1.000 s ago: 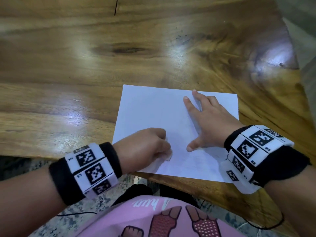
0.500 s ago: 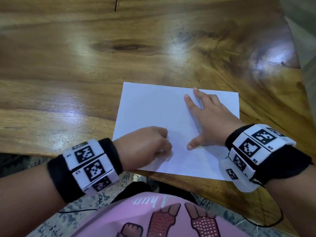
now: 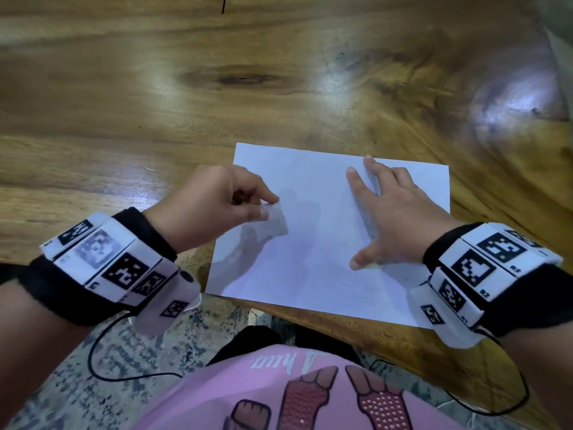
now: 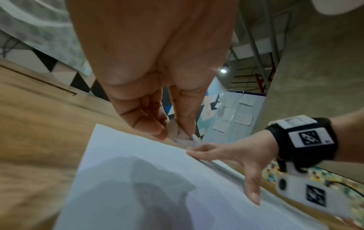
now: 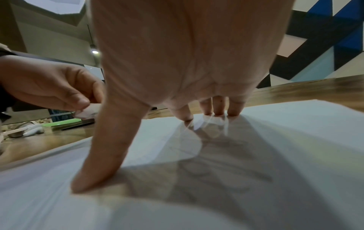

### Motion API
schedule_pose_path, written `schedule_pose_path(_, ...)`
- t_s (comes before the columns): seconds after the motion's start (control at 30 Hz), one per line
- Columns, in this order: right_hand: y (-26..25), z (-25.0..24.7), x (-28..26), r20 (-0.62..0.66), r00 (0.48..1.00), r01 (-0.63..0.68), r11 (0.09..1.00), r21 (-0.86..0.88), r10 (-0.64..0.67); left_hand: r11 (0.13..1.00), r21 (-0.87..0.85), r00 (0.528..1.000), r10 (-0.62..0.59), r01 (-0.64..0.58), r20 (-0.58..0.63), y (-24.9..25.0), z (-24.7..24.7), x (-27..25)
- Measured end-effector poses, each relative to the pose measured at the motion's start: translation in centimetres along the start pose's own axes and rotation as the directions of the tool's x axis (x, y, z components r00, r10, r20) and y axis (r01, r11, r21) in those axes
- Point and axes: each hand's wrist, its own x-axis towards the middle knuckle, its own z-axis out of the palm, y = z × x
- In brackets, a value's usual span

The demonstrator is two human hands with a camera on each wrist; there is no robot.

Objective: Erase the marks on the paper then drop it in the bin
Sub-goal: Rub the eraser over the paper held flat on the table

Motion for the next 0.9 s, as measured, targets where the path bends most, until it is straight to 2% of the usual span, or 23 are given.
schedule_pose_path(0.1, -0.4, 0.2, 0.1, 0.008, 1.000, -0.010, 1.000, -0.020, 0.010, 0.984, 0.123, 0.985, 0.117, -0.132, 0.125, 0.9, 1.7, -0.2)
schedule_pose_path(0.2, -0.7, 0.4, 0.2, 0.012, 1.000, -0.022, 0.999, -0.031, 0.023, 0.960, 0.146, 0.948, 0.199, -0.240, 0.250, 1.9, 4.4, -0.5)
schedule_pose_path(0.3, -0.6, 0.4, 0.1, 0.011, 1.000, -0.025, 0.999, -0.030, 0.026, 0.929, 0.195, 0.921, 0.248, -0.314, 0.300, 1.8, 5.4, -0.9)
schedule_pose_path(0.43, -0.4, 0.5, 0.1, 0.017, 1.000, -0.020, 1.000, -0.016, 0.020, 0.950, 0.166, 0.910, 0.187, -0.263, 0.371, 0.1, 3.8, -2.6)
schedule_pose_path(0.5, -0.4, 0.5, 0.1, 0.017, 1.000, -0.015, 1.000, -0.011, 0.016, 0.932, 0.206, 0.884, 0.189, -0.299, 0.428, -0.4, 2.9, -3.2)
schedule_pose_path(0.57, -0.4, 0.5, 0.1, 0.013, 1.000, -0.009, 1.000, -0.013, 0.010, 0.925, 0.219, 0.887, 0.200, -0.311, 0.416, -0.5, 2.5, -2.9)
schedule_pose_path(0.67, -0.5, 0.5, 0.1, 0.008, 1.000, -0.005, 1.000, -0.017, 0.005, 0.942, 0.151, 0.913, 0.239, -0.301, 0.330, 1.1, 3.5, -1.2)
schedule_pose_path(0.73, -0.6, 0.4, 0.1, 0.012, 1.000, -0.007, 1.000, -0.016, 0.007, 0.928, 0.152, 0.907, 0.281, -0.340, 0.314, 1.7, 4.6, -0.4)
schedule_pose_path(0.9, -0.4, 0.3, -0.1, 0.014, 1.000, -0.002, 1.000, 0.000, 0.002, 0.934, 0.198, 0.893, 0.199, -0.297, 0.404, -0.2, 3.0, -2.4)
